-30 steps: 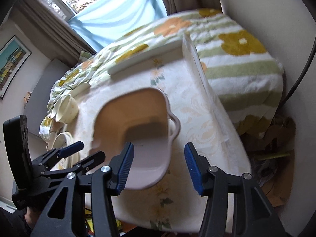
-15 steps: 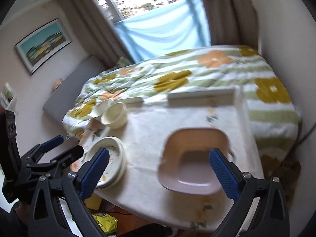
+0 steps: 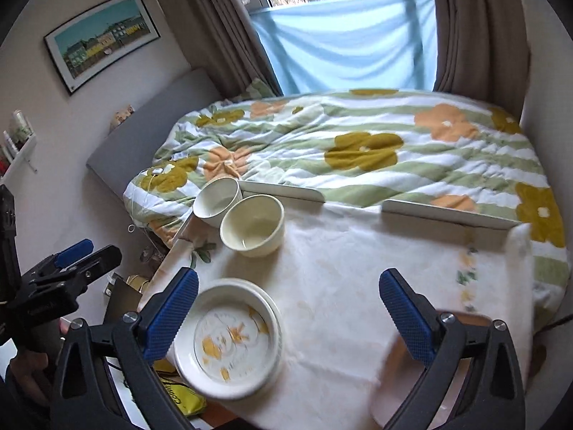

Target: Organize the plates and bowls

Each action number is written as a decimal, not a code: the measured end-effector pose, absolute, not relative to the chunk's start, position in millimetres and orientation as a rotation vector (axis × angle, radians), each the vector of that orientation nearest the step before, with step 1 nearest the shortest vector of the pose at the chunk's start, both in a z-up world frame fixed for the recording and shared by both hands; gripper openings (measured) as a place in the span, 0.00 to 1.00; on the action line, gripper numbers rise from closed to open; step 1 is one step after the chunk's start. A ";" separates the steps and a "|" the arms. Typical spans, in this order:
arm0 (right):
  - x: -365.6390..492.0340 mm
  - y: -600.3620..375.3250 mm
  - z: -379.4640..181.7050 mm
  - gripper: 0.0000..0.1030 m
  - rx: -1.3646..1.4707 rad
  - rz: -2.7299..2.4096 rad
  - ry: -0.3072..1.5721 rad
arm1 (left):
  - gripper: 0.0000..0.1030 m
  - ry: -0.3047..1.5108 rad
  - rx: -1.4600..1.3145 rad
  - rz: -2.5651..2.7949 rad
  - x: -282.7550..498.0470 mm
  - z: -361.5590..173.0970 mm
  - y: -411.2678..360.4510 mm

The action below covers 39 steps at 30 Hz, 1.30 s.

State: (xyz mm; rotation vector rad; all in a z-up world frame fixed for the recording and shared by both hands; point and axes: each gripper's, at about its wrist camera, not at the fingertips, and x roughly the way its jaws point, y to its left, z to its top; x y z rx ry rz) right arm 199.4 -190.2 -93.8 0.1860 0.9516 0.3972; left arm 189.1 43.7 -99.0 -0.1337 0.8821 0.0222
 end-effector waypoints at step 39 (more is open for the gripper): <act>342.6 -94.2 -246.0 0.16 0.274 0.278 1.328 | 0.13 1.310 -0.133 -0.262 381.5 -277.4 61.7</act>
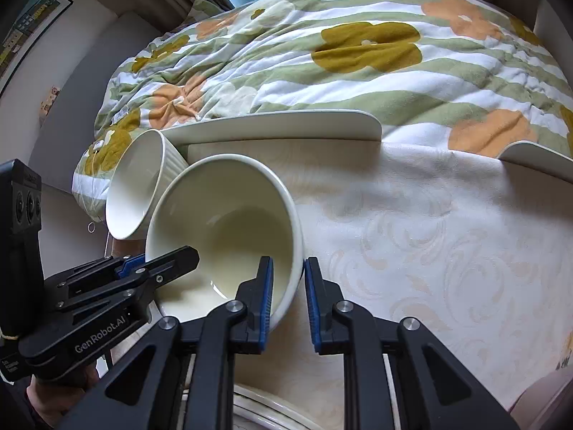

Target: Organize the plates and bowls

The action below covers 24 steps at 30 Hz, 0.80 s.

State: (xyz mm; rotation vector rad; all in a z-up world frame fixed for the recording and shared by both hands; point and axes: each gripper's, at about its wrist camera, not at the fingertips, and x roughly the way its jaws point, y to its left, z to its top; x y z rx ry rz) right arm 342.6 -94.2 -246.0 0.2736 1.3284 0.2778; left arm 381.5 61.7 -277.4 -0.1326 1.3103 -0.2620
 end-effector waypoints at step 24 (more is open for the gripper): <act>283.3 -151.1 -165.1 0.16 0.304 0.268 1.145 | 0.13 1.135 -0.029 -0.287 313.2 -180.9 -7.5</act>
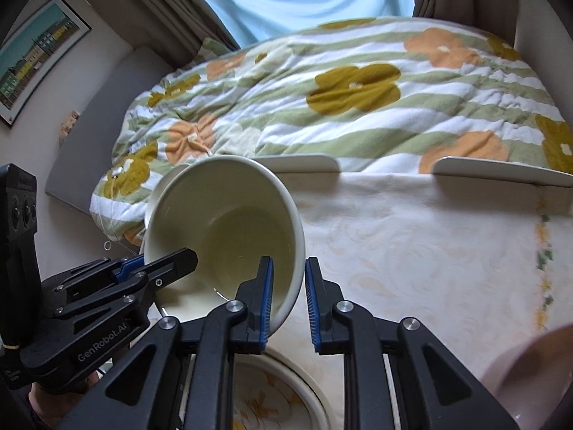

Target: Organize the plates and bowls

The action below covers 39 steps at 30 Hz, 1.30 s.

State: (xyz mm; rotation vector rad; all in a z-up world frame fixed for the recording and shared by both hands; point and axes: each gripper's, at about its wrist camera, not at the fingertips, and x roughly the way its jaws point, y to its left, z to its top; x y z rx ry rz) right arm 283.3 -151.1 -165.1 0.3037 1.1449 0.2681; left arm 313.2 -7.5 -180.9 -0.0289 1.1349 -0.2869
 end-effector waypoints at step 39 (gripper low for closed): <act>117.4 -376.2 -192.2 0.16 0.507 -0.091 1.239 | 0.13 1.281 0.306 -0.588 201.8 -229.4 -283.5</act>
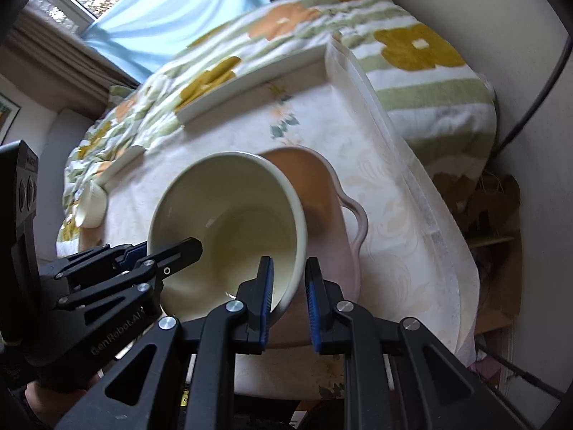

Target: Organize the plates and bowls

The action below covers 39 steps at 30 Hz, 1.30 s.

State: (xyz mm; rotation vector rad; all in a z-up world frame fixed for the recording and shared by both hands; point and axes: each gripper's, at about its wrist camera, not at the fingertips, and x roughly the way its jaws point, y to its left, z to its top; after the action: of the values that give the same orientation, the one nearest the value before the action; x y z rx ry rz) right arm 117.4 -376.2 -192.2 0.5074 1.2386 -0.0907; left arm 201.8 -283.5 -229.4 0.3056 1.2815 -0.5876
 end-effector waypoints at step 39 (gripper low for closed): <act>107.7 -365.0 -195.3 0.16 0.415 -0.108 1.264 | 0.74 1.175 0.452 -0.620 197.4 -227.1 -291.2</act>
State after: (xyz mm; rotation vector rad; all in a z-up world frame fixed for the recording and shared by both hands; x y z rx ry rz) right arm 107.7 -365.0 -195.3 0.4145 1.2643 -0.1080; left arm 197.4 -291.2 -227.1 0.4519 1.1748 -0.6202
